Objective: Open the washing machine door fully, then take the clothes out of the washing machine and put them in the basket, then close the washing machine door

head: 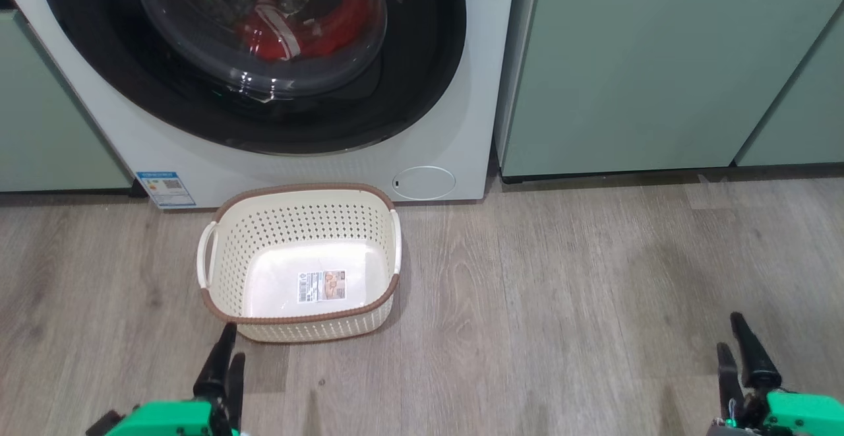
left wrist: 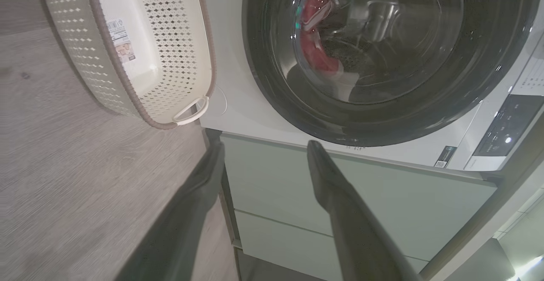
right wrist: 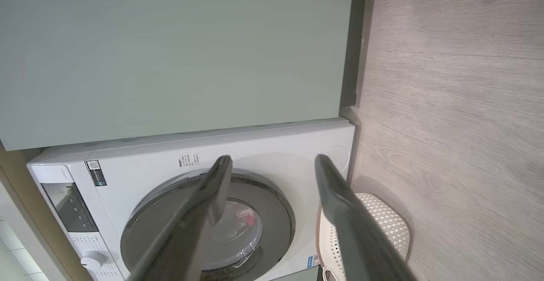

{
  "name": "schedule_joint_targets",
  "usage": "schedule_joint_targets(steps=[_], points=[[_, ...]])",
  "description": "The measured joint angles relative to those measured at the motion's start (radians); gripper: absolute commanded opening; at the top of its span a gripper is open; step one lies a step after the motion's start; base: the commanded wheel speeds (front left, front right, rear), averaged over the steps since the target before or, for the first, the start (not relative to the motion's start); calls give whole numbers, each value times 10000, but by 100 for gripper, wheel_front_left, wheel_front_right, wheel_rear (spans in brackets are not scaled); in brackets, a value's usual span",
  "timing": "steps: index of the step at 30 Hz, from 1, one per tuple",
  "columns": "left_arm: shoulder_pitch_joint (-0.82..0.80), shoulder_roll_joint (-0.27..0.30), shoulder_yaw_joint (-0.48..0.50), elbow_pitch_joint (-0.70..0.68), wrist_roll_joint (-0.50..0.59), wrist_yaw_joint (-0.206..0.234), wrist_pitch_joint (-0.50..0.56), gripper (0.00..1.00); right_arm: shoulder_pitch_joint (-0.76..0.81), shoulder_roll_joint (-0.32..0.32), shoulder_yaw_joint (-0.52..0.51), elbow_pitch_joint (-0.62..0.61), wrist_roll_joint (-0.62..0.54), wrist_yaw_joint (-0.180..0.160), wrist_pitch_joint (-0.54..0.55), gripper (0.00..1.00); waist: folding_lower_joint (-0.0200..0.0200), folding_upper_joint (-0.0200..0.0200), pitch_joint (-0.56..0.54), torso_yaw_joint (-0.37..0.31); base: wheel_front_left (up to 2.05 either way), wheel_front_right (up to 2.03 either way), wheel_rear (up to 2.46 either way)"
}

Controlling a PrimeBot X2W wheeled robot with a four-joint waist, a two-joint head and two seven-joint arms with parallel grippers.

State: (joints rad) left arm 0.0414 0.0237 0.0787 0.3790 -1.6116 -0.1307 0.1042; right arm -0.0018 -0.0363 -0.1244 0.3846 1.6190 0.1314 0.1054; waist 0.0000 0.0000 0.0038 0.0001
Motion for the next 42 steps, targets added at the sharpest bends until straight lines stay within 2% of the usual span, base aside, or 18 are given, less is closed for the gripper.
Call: schedule_joint_targets(steps=[7, 16, 25, 42], points=[[-145, 2, 6, -82, 345, 0, -178, 100, -18, 0, 180, -63, -33, 0, -190, 100, 0, 0, 22, 8, 0, 0, 0], [-213, 4, 46, -230, 1133, 0, -477, 100, -127, 0, 282, -207, -871, 0, -476, 100, 0, 0, 52, 34, 0, 0, 0], [-301, 8, 107, -485, 2291, 15, -706, 100, -187, 0, 474, -458, -2215, 0, -708, 100, 0, 0, 90, 70, 0, 0, 0], [-465, 19, -372, -1149, 5386, 673, -1147, 100, -409, 0, 723, -966, -5131, 0, -1179, 100, 0, 0, 170, 139, 0, 0, 0]])
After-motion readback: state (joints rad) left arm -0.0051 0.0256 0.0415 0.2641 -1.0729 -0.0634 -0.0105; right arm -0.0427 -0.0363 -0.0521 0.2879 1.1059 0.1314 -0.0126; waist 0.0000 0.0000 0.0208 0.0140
